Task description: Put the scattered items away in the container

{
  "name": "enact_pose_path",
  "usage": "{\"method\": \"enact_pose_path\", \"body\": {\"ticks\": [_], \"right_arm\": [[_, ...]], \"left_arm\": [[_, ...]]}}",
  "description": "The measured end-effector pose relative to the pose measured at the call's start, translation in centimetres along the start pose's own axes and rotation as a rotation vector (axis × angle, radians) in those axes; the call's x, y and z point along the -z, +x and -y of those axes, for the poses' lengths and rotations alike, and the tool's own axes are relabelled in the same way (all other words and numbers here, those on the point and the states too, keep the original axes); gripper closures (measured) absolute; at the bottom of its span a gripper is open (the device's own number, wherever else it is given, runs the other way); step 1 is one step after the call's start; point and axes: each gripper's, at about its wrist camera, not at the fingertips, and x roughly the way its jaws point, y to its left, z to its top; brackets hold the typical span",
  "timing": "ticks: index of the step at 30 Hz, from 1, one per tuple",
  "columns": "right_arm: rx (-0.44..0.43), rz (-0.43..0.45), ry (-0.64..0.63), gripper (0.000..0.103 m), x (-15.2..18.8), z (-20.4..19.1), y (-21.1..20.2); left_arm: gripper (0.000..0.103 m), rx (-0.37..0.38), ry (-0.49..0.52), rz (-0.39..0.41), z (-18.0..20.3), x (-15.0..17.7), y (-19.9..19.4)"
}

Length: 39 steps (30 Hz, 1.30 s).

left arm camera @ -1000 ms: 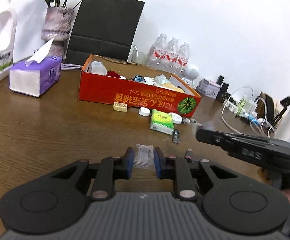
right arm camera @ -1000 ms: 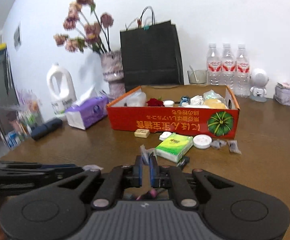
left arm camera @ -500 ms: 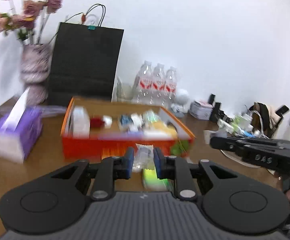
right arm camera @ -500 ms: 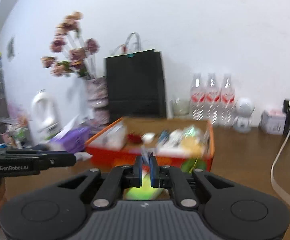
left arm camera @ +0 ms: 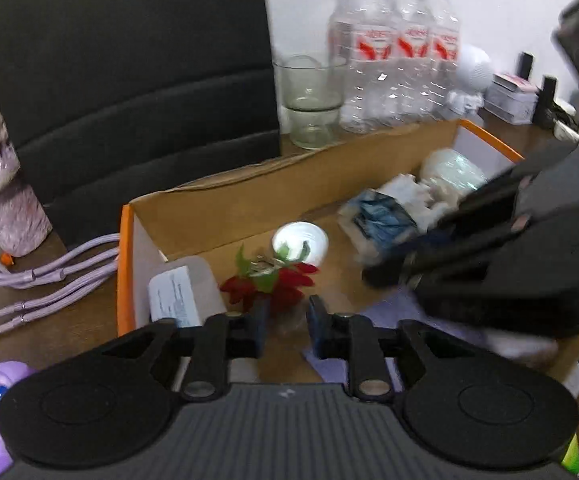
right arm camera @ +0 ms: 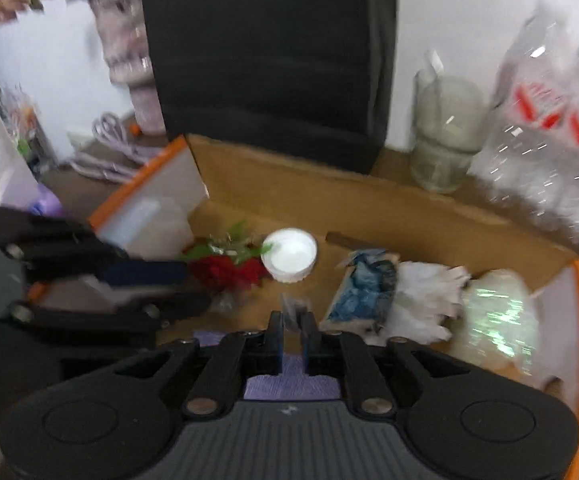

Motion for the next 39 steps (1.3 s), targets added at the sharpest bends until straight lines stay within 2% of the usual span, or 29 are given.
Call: {"method": "enact_pose_path", "body": {"ticks": [2, 4, 6, 11, 13, 14, 17, 20, 22, 23, 25, 27, 29, 30, 32, 36, 39], "right_arm": [[0.007, -0.024, 0.046, 0.069, 0.1, 0.5, 0.7], [-0.01, 0.0, 0.079, 0.058, 0.1, 1.0, 0.2], [-0.013, 0.019, 0.092, 0.045, 0.2, 1.3, -0.8], [0.0, 0.071, 0.12, 0.041, -0.6, 1.7, -5.8], [0.036, 0.084, 0.132, 0.035, -1.2, 1.8, -7.8], [0.057, 0.088, 0.14, 0.031, -1.2, 1.7, -9.0], [0.104, 0.052, 0.158, 0.025, -1.0, 1.8, -11.8], [0.168, 0.008, 0.187, 0.025, 0.2, 2.2, -13.5], [0.202, 0.017, 0.21, 0.025, 1.5, 2.2, -14.9], [0.205, 0.044, 0.212, 0.025, 2.2, 2.0, -15.8], [0.183, 0.156, 0.208, 0.025, 3.7, 1.3, -17.7], [0.193, 0.363, 0.172, 0.024, 5.9, -0.1, -19.9], [0.249, 0.568, 0.14, 0.022, 8.4, -1.6, -21.6], [0.266, 0.627, 0.123, 0.022, 9.3, -2.3, -21.9], [0.276, 0.647, 0.116, 0.022, 10.3, -3.0, -22.0], [0.248, 0.632, 0.128, 0.022, 11.3, -3.8, -22.4], [0.229, 0.623, 0.161, 0.022, 13.1, -4.3, -23.5]], "left_arm": [[0.075, 0.023, -0.001, 0.014, -0.3, 0.3, -0.1], [0.075, 0.038, -0.02, 0.017, -0.7, 0.4, -0.2], [0.065, 0.043, -0.057, 0.015, -1.0, 0.2, -0.9], [0.049, 0.04, -0.107, 0.035, -1.7, -0.9, -4.5], [0.033, 0.016, -0.139, 0.041, -1.8, -1.4, -6.5], [0.022, 0.007, -0.161, 0.038, -1.9, -1.7, -7.3], [0.015, -0.013, -0.213, 0.017, -1.7, -2.0, -9.6], [0.005, -0.057, -0.247, 0.01, -1.1, -1.4, -11.5], [0.004, -0.091, -0.259, 0.026, -0.5, -0.8, -12.6], [0.003, -0.112, -0.26, 0.058, 0.0, -0.4, -13.4], [0.001, -0.164, -0.256, 0.194, 1.3, 0.8, -15.5], [0.0, -0.191, -0.251, 0.366, 2.7, 2.5, -17.5], [0.0, -0.187, -0.248, 0.434, 3.8, 3.7, -18.5], [0.0, -0.192, -0.247, 0.446, 4.2, 4.1, -18.9], [0.0, -0.206, -0.249, 0.465, 4.8, 4.5, -19.4], [0.0, -0.205, -0.26, 0.508, 5.9, 5.1, -21.1], [0.0, -0.234, -0.26, 0.525, 7.1, 6.6, -22.7]]}}
